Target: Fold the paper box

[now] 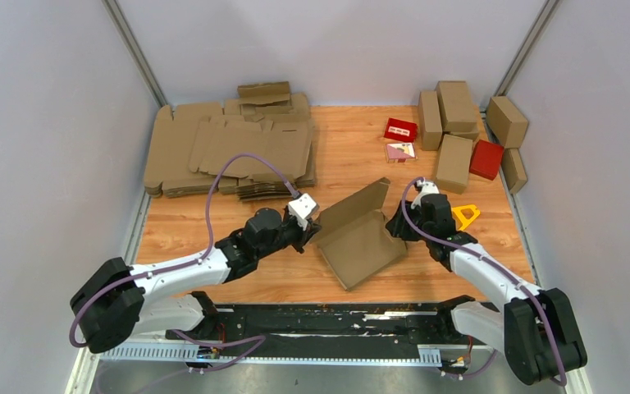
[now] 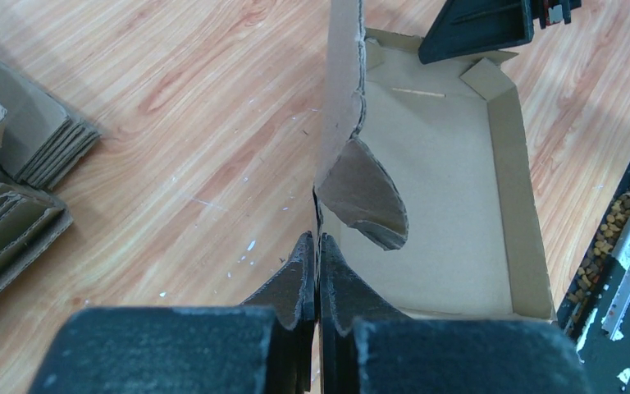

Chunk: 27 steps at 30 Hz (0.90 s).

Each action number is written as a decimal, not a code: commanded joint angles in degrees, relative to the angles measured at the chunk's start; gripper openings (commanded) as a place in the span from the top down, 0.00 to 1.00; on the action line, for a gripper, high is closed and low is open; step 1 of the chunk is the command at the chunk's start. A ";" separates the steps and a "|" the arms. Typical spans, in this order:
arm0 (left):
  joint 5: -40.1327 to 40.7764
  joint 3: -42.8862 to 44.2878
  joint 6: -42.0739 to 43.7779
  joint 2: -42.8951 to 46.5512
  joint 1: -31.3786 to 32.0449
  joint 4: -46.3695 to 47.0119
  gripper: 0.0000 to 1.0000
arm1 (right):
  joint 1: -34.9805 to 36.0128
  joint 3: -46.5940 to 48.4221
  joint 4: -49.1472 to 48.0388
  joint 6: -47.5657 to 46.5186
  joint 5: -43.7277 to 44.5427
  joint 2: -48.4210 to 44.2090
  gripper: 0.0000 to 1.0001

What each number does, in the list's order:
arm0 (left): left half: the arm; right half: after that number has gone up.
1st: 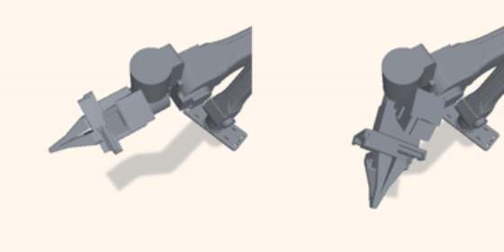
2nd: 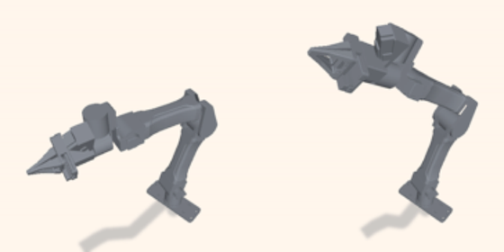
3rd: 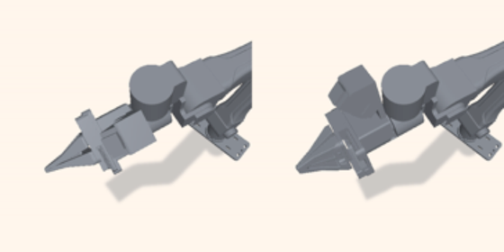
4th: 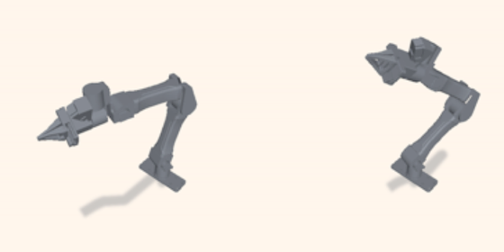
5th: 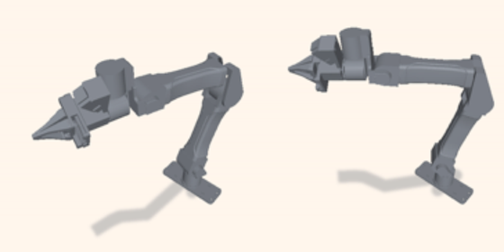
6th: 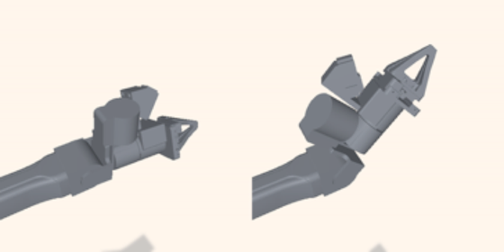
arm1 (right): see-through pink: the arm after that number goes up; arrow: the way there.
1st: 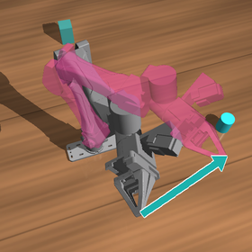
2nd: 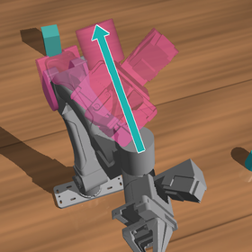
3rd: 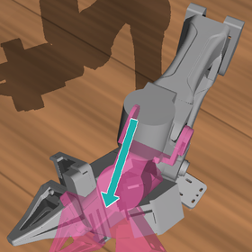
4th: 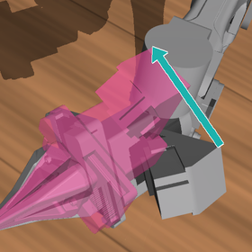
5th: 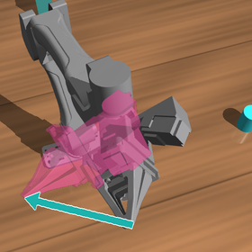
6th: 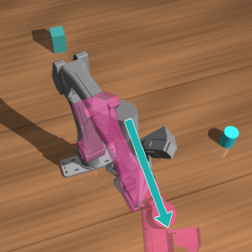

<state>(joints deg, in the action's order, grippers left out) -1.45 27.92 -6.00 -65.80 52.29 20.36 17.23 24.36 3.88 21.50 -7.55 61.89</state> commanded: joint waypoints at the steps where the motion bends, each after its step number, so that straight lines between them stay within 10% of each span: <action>1: -3.60 1.77 -2.84 0.72 -1.47 3.39 1.00 | 0.78 1.84 -2.18 -1.23 -2.17 0.92 0.61; 10: -3.61 1.77 -2.54 0.86 -1.49 3.16 1.00 | 0.96 1.90 0.60 -0.35 -5.39 1.53 0.45; 18: 0.98 2.08 -2.21 0.74 -1.49 1.74 1.00 | 0.94 3.64 6.24 0.86 -2.57 1.54 0.01; 27: 8.22 1.43 -1.65 1.86 -1.49 0.66 1.00 | 0.96 6.51 18.79 13.53 6.55 -0.33 0.00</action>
<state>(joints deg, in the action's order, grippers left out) 3.14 27.92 -7.57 -65.58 50.89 20.27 17.93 27.81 16.01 26.61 -5.76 63.00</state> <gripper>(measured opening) 0.010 0.998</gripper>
